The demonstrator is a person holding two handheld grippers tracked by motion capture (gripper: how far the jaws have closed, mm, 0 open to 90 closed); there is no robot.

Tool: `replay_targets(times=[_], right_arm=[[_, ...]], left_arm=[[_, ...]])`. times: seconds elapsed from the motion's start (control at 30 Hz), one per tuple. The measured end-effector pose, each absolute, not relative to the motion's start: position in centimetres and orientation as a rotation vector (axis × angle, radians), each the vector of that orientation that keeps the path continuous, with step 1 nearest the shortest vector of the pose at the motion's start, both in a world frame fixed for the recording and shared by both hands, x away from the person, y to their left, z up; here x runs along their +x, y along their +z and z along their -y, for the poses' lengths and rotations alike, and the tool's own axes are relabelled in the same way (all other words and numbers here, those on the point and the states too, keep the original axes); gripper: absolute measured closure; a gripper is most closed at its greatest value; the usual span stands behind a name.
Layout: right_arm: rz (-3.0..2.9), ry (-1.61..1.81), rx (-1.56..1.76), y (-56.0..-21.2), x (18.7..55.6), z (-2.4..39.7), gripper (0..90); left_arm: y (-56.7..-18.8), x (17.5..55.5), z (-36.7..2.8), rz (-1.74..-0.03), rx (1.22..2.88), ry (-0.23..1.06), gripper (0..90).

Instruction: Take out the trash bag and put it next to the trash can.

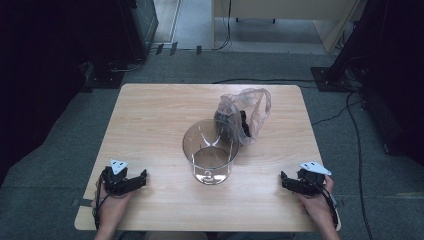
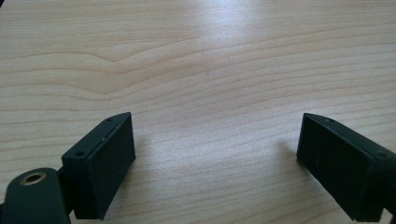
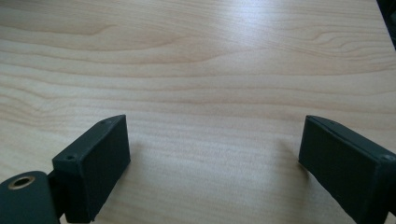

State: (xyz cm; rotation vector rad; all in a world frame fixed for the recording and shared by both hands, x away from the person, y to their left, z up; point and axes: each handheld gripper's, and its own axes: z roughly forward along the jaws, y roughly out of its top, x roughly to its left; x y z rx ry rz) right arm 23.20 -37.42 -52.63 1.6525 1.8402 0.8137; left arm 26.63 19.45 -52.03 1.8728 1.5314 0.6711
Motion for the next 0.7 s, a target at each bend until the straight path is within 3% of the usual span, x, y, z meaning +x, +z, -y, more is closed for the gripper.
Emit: replay_targets(times=[0.7], right_arm=[[-1.867,0.834,1.65,-52.7,21.5,38.7,8.7]], left_arm=[[-52.0,26.6,-19.5,-1.532,1.873,0.671,11.0]])
